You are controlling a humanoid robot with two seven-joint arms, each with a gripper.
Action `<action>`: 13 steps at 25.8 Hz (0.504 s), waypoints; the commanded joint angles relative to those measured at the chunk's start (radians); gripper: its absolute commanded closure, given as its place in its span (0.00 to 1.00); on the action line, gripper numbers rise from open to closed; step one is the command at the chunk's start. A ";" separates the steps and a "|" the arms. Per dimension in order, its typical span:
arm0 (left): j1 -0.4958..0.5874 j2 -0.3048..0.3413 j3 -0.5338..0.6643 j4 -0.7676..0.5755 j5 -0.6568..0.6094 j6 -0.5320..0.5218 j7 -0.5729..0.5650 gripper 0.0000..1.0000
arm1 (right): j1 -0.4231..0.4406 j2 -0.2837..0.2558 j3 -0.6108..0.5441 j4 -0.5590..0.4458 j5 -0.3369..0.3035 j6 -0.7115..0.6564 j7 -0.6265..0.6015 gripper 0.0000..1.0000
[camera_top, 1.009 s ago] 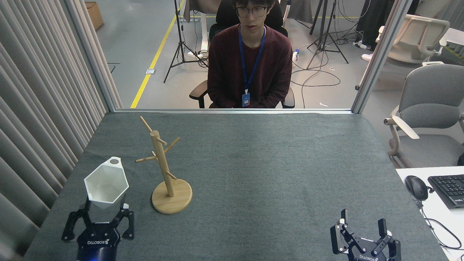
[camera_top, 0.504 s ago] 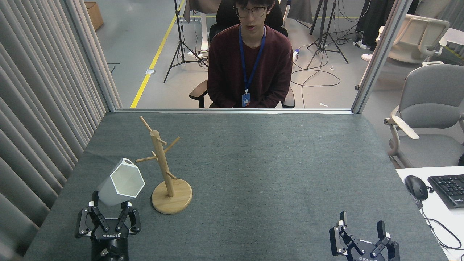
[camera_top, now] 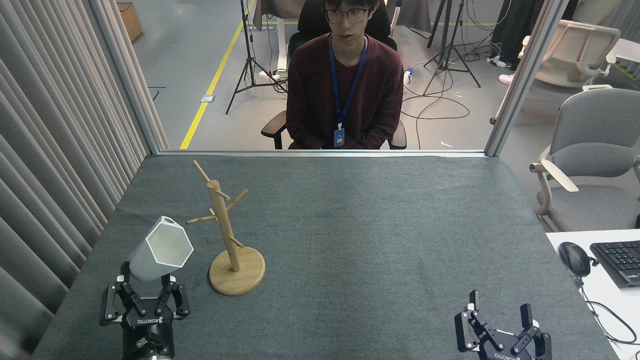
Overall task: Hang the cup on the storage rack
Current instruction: 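Bring the cup with the left gripper onto a stand peg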
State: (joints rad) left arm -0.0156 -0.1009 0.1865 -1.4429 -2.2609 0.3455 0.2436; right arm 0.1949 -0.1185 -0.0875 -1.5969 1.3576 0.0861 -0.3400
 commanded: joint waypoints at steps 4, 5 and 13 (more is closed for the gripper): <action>-0.007 -0.002 -0.028 -0.010 -0.009 -0.003 0.000 0.61 | 0.000 0.000 0.000 0.002 0.000 0.000 -0.001 0.02; -0.009 -0.002 -0.035 -0.010 -0.017 -0.003 0.000 0.61 | 0.000 0.000 -0.001 0.003 0.000 0.000 -0.002 0.02; -0.032 -0.003 -0.058 0.016 -0.045 -0.002 0.000 0.61 | 0.000 0.000 -0.002 0.015 -0.003 0.000 -0.004 0.02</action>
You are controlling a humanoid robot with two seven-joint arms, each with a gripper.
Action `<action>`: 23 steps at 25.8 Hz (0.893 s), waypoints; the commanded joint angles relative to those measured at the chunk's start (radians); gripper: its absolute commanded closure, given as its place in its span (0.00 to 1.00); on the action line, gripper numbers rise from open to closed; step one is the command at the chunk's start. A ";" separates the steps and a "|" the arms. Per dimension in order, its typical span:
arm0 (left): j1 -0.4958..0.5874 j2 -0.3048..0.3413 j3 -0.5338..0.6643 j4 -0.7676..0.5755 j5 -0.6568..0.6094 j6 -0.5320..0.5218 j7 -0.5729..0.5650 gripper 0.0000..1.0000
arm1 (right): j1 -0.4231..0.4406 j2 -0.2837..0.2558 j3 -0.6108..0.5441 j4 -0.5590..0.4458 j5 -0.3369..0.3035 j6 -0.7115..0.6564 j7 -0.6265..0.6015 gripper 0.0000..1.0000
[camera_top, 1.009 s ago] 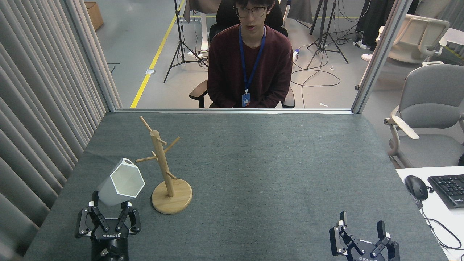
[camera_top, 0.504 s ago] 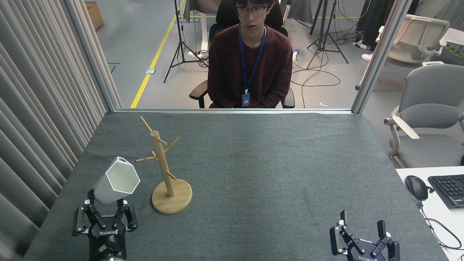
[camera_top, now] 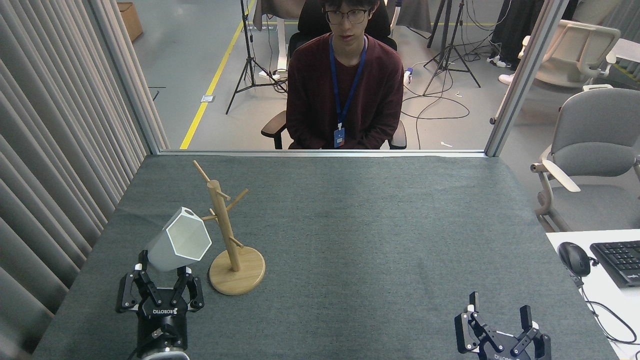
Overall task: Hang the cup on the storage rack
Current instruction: 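Bring the cup with the left gripper onto a stand peg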
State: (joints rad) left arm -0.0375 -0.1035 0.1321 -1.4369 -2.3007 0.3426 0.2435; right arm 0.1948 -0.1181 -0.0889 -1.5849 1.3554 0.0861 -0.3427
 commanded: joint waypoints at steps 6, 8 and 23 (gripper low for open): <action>-0.019 -0.004 -0.022 0.024 -0.025 0.001 0.000 0.61 | -0.002 0.000 -0.002 0.011 -0.002 -0.002 -0.002 0.02; -0.019 -0.004 -0.025 0.038 -0.034 0.003 0.000 0.60 | -0.002 0.000 -0.002 0.014 -0.002 -0.002 -0.002 0.02; -0.021 -0.004 -0.055 0.070 -0.029 0.015 0.020 0.01 | -0.002 0.000 -0.006 0.029 -0.007 -0.005 -0.010 0.02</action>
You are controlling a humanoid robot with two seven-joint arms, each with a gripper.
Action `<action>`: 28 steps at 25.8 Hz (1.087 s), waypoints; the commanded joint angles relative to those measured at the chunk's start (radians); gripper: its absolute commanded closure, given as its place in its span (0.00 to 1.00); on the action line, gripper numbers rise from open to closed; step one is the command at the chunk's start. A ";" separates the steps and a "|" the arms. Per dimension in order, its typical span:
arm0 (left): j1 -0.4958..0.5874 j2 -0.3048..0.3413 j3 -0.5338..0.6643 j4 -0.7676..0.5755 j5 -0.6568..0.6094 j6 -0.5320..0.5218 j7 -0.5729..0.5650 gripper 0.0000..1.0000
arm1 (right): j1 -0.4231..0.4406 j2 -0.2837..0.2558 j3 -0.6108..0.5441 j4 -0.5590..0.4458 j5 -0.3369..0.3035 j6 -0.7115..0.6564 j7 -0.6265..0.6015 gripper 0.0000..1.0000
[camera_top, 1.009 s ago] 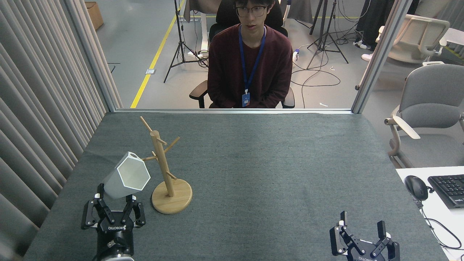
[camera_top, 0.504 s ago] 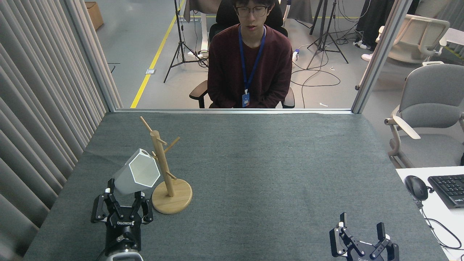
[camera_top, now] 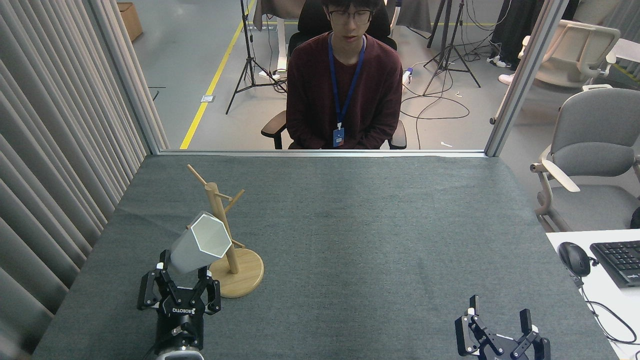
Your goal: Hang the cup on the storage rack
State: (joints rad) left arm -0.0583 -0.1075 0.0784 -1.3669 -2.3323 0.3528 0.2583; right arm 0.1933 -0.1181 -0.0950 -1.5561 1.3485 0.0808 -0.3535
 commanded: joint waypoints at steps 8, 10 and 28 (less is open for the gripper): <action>0.014 0.005 -0.068 -0.014 0.004 0.021 0.012 0.01 | 0.000 0.000 0.000 0.001 -0.002 -0.003 -0.001 0.02; 0.025 0.006 -0.088 -0.015 0.004 0.043 0.012 0.01 | 0.000 0.000 0.000 0.002 -0.002 -0.003 -0.001 0.02; 0.192 0.040 -0.092 -0.325 0.625 -0.233 -0.027 0.01 | 0.015 -0.002 0.006 0.001 0.000 -0.032 -0.004 0.02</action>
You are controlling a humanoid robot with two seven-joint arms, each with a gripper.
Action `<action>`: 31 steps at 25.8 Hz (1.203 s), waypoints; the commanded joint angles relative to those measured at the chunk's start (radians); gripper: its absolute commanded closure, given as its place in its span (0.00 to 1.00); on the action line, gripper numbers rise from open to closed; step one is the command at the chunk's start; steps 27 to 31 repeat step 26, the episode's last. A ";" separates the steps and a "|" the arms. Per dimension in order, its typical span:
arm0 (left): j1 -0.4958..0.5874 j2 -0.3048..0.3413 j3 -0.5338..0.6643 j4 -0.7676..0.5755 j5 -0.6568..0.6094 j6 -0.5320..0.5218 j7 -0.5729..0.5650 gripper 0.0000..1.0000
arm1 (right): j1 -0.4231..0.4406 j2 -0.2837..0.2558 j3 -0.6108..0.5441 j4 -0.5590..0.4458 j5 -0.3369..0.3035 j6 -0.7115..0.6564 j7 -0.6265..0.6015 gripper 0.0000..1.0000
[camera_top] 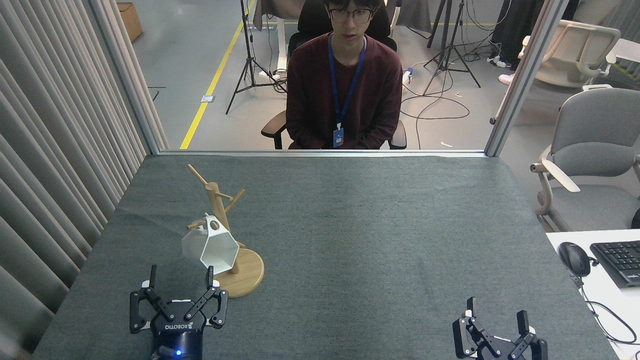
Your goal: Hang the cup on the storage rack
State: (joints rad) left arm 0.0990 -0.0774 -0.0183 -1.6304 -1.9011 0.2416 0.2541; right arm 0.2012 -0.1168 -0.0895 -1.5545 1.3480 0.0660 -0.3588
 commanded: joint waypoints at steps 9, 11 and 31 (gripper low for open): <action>0.128 0.044 -0.011 -0.098 0.244 -0.315 -0.102 0.01 | 0.060 -0.049 -0.003 -0.019 0.005 -0.081 0.001 0.02; 0.133 0.050 -0.019 -0.098 0.244 -0.317 -0.101 0.01 | 0.075 -0.060 -0.003 -0.027 0.005 -0.104 0.001 0.02; 0.139 0.051 -0.028 -0.098 0.244 -0.289 -0.090 0.01 | 0.084 -0.089 -0.013 -0.039 0.005 -0.152 -0.005 0.02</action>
